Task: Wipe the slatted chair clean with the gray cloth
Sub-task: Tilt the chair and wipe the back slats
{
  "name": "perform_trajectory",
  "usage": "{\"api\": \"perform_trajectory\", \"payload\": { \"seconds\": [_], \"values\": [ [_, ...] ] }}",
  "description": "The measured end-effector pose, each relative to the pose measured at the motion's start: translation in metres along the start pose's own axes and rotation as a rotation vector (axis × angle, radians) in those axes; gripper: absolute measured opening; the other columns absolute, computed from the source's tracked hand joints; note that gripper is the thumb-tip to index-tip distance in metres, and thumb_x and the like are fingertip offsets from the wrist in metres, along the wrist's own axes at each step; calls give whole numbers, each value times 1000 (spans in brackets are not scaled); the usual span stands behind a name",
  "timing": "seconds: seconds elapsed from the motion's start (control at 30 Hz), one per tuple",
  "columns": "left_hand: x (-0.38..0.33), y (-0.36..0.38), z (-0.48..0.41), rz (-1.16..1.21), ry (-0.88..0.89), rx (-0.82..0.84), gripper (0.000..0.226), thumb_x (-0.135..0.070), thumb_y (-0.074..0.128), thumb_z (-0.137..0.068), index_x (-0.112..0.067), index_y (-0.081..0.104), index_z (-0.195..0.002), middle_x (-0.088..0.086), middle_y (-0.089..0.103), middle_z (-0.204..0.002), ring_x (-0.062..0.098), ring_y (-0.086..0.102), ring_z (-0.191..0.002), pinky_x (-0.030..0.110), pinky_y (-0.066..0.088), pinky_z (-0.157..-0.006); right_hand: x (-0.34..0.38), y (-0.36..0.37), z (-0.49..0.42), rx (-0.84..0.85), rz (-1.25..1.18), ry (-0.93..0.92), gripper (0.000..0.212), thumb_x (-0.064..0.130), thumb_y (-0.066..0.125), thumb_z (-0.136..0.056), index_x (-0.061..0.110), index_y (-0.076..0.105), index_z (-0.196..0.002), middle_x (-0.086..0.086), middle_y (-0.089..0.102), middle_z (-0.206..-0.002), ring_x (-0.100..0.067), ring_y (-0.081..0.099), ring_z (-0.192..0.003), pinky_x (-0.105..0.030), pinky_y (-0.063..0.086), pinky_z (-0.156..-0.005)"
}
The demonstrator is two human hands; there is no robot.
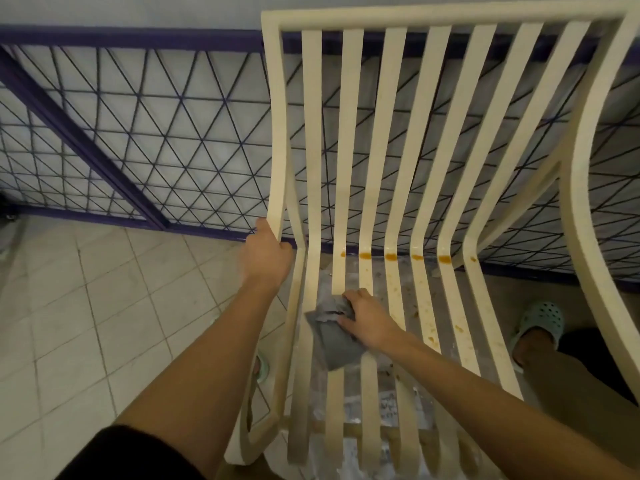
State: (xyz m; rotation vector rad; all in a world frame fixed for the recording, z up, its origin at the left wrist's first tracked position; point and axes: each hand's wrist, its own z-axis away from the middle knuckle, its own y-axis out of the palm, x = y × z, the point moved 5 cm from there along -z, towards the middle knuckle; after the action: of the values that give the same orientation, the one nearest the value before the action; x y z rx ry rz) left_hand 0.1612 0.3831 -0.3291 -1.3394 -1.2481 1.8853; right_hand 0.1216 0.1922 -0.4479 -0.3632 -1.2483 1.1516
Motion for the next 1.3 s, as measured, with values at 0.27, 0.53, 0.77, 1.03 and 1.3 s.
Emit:
{"api": "perform_trajectory", "payload": {
  "seconds": [0.27,0.53,0.77,1.03,1.3],
  "values": [
    [0,0,0,-23,-27,-4,47,-21,53,-93,-4,37,-134,22,57,-114,37,60,-98,36,43,-66,-2,42,17,15,387,-189,71,16,46,-97,19,5,-155,-11,-23,-158,-33,-18,-146,-48,8,-121],
    [-1,-1,0,-14,-24,-8,47,-22,55,-93,-4,37,-133,22,58,-115,37,60,-100,35,43,-66,11,55,44,-67,523,-336,89,8,63,-85,20,6,-154,-12,-29,-156,-35,-28,-143,-54,-10,-117],
    [-2,-3,2,2,-27,-1,46,-21,54,-93,-4,37,-132,22,58,-115,36,59,-100,32,41,-65,5,67,49,4,411,-285,55,15,50,-96,14,31,-148,-14,18,-157,-33,19,-145,-42,21,-116],
    [-2,-2,1,17,0,1,43,-20,53,-93,-3,39,-129,21,59,-113,36,60,-99,32,42,-65,-3,95,14,125,432,-210,77,22,49,-94,4,2,-153,-20,-17,-158,-38,-20,-144,-47,15,-120],
    [-1,-2,0,58,28,-14,41,-21,52,-91,-6,37,-127,19,58,-103,26,50,-78,38,49,-64,-1,52,-64,87,357,-36,67,16,34,-101,2,-9,-151,-17,-26,-155,-37,-24,-143,-45,5,-121]
  ]
}}
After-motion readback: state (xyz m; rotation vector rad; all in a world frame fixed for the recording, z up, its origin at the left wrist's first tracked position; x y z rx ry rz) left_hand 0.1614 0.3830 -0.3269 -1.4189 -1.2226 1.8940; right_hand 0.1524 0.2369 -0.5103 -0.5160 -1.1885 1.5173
